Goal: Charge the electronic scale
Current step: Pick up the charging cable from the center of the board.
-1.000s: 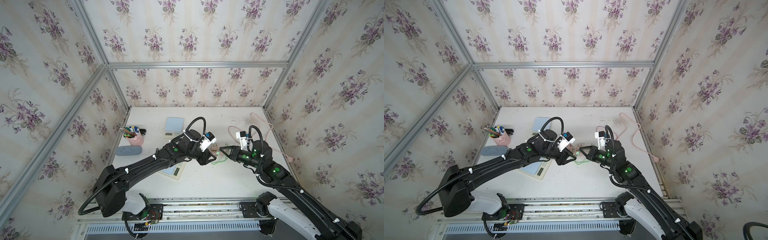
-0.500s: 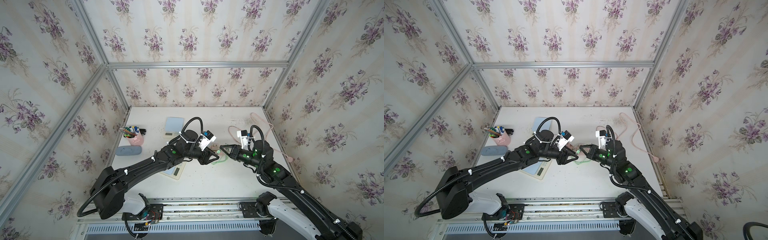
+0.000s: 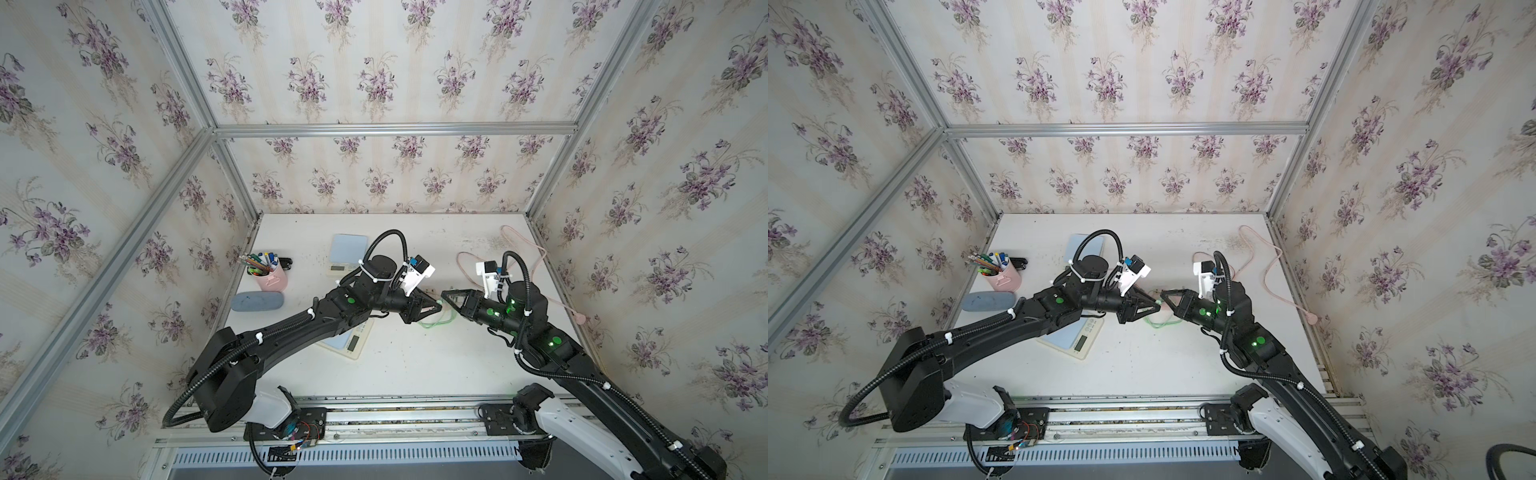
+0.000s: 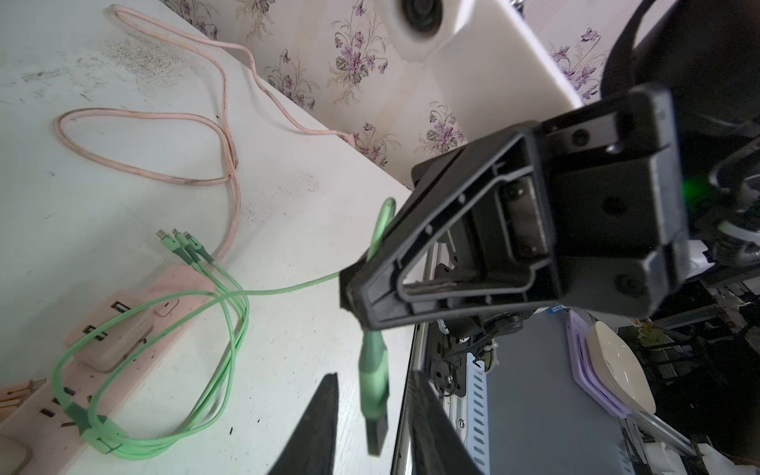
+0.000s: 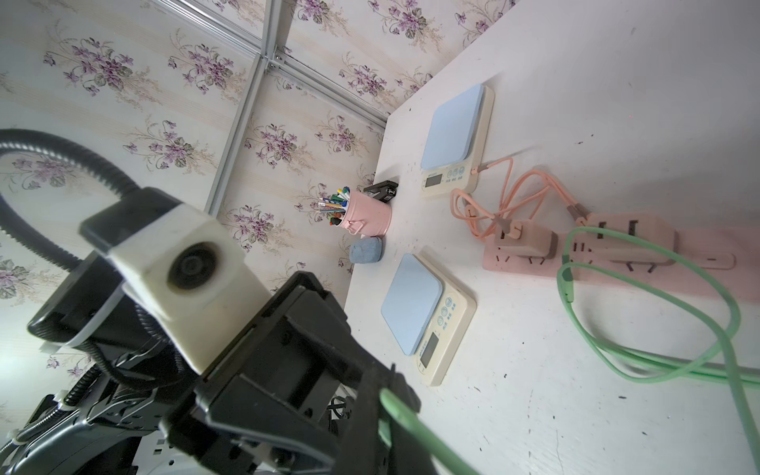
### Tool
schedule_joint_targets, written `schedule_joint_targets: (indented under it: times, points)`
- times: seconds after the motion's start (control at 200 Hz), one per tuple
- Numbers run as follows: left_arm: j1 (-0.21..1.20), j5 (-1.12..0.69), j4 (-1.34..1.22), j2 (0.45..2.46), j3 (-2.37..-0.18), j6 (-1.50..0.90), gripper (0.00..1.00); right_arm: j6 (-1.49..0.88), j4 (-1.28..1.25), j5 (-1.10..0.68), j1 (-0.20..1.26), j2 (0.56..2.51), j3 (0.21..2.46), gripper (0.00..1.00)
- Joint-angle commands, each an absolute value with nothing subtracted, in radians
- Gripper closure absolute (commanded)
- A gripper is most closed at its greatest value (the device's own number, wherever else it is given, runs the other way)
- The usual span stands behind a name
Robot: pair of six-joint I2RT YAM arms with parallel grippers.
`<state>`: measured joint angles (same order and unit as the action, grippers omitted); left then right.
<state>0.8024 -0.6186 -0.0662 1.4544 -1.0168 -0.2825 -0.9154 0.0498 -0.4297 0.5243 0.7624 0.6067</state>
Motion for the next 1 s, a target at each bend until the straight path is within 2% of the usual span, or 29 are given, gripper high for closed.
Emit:
schedule_joint_targets:
  times: [0.0, 0.09, 0.195, 0.25, 0.345, 0.385, 0.46, 0.819, 0.994]
  points:
    - [0.797, -0.648, -0.099, 1.459, -1.032, -0.296, 0.79, -0.937, 0.002, -0.44, 0.526, 0.754, 0.604, 1.0]
    - [0.798, -0.658, -0.098, 1.462, -1.033, -0.299, 0.83, -0.941, -0.001, -0.434, 0.526, 0.746, 0.603, 1.0]
    - [0.795, -0.675, -0.1, 1.464, -1.031, -0.298, 0.98, -0.926, -0.018, -0.449, 0.525, 0.739, 0.601, 1.0]
    - [0.792, -0.695, -0.098, 1.463, -1.031, -0.294, 1.0, -0.888, -0.029, -0.476, 0.525, 0.739, 0.603, 1.0]
    - [0.775, -0.759, -0.094, 1.457, -1.032, -0.286, 1.0, -0.765, 0.004, -0.551, 0.518, 0.749, 0.643, 0.77]
    - [0.765, -0.792, -0.092, 1.453, -1.033, -0.286, 1.0, -0.708, 0.04, -0.588, 0.508, 0.76, 0.674, 0.72]
    - [0.752, -0.846, -0.078, 1.448, -1.04, -0.277, 1.0, -0.602, 0.117, -0.649, 0.482, 0.782, 0.73, 0.67]
    - [0.737, -0.936, -0.003, 1.445, -1.075, -0.239, 1.0, -0.321, 0.364, -0.875, 0.434, 0.909, 0.873, 0.62]
    - [0.735, -0.964, -0.003, 1.455, -1.087, -0.239, 1.0, -0.259, 0.41, -0.923, 0.434, 0.92, 0.871, 0.7]
